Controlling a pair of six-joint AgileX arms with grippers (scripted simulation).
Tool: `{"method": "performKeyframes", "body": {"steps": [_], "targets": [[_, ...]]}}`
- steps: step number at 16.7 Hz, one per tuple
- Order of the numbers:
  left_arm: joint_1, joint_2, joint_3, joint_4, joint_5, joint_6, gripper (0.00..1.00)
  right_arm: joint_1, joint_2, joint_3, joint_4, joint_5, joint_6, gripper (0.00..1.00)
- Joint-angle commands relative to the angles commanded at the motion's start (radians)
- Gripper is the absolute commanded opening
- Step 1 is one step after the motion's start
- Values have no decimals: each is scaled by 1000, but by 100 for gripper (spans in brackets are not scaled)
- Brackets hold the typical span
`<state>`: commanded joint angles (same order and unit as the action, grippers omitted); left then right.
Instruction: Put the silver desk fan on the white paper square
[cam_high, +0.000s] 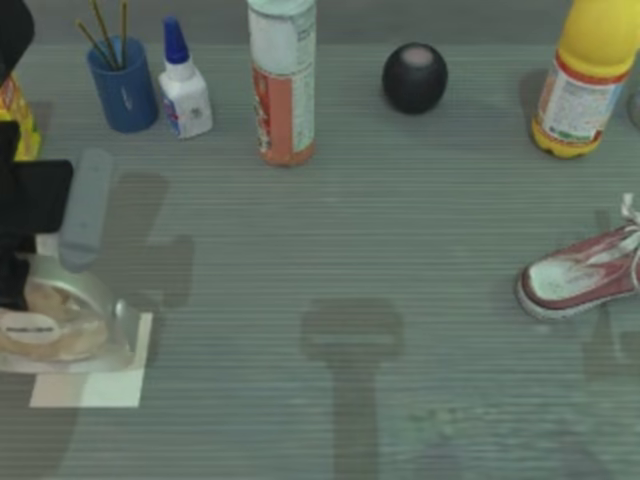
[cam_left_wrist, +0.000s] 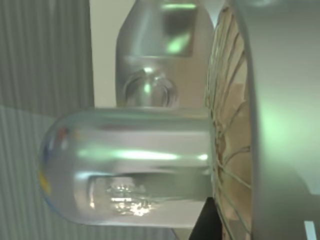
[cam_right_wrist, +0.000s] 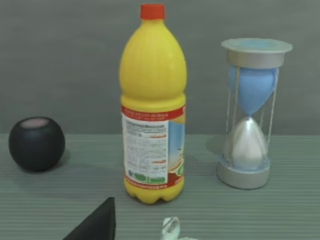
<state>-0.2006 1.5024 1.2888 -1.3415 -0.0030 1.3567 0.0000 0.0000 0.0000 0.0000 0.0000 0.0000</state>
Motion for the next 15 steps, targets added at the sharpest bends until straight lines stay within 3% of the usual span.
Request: {"method": "performKeyframes", "body": {"steps": [14,15], "targets": [[6,21,-118,139,0,6,0,0,0,0,0,0,0,100],[6,21,-118,139,0,6,8,0,0,0,0,0,0,100]]}}
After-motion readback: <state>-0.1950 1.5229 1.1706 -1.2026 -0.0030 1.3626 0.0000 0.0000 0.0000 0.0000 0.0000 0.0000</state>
